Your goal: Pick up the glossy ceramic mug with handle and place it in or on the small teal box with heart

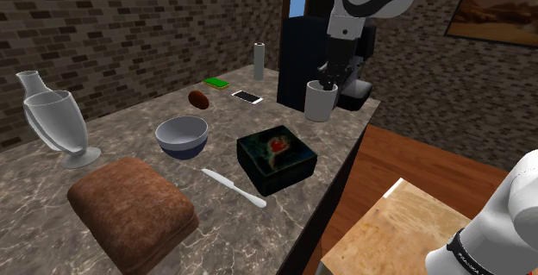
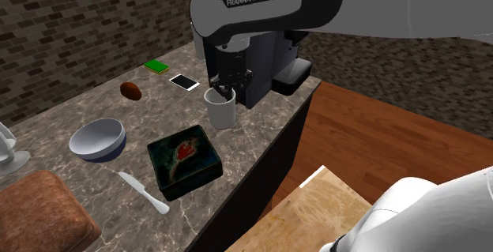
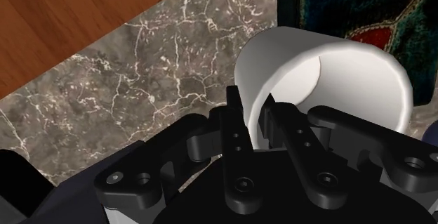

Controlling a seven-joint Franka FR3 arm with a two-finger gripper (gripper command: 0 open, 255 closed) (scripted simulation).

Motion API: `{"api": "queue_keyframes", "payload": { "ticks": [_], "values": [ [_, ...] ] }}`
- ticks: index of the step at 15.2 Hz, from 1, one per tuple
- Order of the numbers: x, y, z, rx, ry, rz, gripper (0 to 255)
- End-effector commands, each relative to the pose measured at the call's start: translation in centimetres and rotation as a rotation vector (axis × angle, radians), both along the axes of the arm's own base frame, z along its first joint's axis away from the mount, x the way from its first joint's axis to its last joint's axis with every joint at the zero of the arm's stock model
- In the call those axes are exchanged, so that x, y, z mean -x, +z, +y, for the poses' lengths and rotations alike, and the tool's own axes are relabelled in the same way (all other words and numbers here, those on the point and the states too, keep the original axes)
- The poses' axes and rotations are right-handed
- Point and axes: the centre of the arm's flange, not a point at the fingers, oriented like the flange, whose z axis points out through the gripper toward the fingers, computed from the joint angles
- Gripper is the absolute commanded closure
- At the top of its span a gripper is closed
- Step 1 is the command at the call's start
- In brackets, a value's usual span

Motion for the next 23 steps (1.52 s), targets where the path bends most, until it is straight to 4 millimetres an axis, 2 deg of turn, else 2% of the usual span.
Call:
{"api": "queue_keyframes", "payload": {
  "ticks": [1,2,12,23],
  "values": [
    [0.0,1.1,-0.1,0.000,0.000,0.000,255],
    [0.1,1.3,-0.1,0.000,0.000,0.000,255],
    [-2.4,3.6,13.0,0.000,0.000,0.000,255],
    [-2.4,-2.2,13.0,0.000,0.000,0.000,255]
  ]
}}
